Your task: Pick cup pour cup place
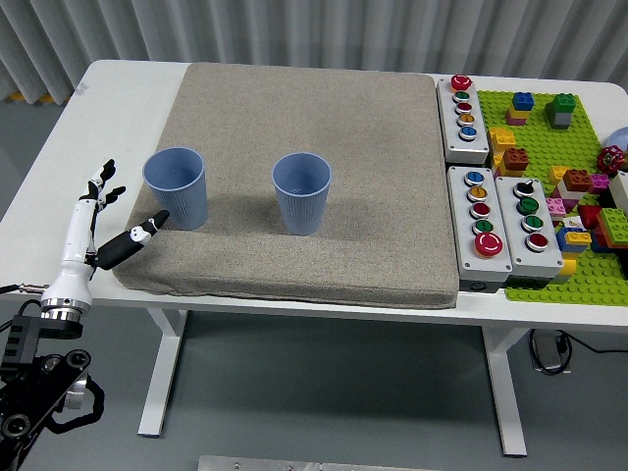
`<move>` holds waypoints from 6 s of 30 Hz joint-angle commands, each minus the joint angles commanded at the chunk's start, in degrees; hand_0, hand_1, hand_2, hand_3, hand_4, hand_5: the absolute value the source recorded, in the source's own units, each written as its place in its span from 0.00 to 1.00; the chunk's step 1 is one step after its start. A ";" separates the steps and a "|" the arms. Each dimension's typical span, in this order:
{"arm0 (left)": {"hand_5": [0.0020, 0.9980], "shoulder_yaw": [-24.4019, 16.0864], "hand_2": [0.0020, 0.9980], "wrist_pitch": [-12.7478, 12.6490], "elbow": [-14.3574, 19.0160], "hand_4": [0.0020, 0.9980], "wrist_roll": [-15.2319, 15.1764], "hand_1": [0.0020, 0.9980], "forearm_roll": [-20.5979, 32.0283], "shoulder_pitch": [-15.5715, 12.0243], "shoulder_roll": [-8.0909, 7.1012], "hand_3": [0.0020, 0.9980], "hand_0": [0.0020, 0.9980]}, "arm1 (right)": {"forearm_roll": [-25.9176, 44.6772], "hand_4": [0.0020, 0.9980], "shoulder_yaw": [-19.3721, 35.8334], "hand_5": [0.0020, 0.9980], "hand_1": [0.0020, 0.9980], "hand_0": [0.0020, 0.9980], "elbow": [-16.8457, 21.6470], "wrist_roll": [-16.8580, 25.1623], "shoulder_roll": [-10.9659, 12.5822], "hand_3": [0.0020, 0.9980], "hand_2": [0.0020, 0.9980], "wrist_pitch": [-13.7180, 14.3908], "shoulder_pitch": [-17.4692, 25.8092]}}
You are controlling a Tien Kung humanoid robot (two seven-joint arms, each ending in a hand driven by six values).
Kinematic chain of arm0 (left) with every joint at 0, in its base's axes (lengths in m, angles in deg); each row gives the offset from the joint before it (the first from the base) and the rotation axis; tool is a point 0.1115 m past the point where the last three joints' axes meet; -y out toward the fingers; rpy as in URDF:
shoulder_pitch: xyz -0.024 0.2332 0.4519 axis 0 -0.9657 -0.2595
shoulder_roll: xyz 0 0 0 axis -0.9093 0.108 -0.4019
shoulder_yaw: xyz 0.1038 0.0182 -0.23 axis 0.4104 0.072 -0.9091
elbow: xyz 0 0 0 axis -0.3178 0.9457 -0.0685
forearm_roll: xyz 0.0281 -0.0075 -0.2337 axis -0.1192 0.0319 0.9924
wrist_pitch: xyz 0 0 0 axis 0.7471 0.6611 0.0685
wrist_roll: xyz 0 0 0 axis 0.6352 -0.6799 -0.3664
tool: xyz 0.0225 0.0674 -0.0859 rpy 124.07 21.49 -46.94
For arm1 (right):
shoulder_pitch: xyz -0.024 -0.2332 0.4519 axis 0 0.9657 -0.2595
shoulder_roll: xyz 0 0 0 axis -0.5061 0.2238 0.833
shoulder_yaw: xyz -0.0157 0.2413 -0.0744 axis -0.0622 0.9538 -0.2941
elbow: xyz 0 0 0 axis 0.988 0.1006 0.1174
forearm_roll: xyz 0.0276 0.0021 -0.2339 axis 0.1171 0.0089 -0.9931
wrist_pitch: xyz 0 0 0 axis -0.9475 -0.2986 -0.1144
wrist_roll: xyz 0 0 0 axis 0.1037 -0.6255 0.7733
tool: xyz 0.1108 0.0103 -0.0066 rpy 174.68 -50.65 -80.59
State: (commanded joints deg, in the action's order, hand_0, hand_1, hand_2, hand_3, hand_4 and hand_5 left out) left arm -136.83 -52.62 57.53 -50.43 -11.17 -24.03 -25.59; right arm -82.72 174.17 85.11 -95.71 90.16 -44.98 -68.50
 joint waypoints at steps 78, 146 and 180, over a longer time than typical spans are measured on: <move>1.00 -13.87 0.77 9.09 -8.57 0.82 3.74 0.70 30.85 23.80 -11.42 0.83 0.71 | 3.10 0.05 -1.90 0.46 0.70 0.70 0.00 0.01 0.03 0.63 0.66 0.95 -0.75; 1.00 -15.62 0.76 10.61 -7.74 0.82 5.53 0.70 30.15 21.55 -10.96 0.83 0.71 | 2.84 0.05 -1.43 0.47 0.70 0.70 -0.03 0.07 0.14 0.63 0.66 1.02 -0.41; 1.00 -15.91 0.77 9.02 -5.13 0.81 6.36 0.70 12.95 20.16 -10.25 0.83 0.71 | 2.48 0.05 -1.41 0.47 0.70 0.70 0.09 -0.22 0.06 0.63 0.66 0.86 0.26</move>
State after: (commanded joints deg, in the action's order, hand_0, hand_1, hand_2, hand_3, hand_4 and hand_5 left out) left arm -152.74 -43.60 52.39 -44.06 1.77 -3.87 -35.84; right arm -80.24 172.76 85.20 -95.93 90.22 -44.12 -68.24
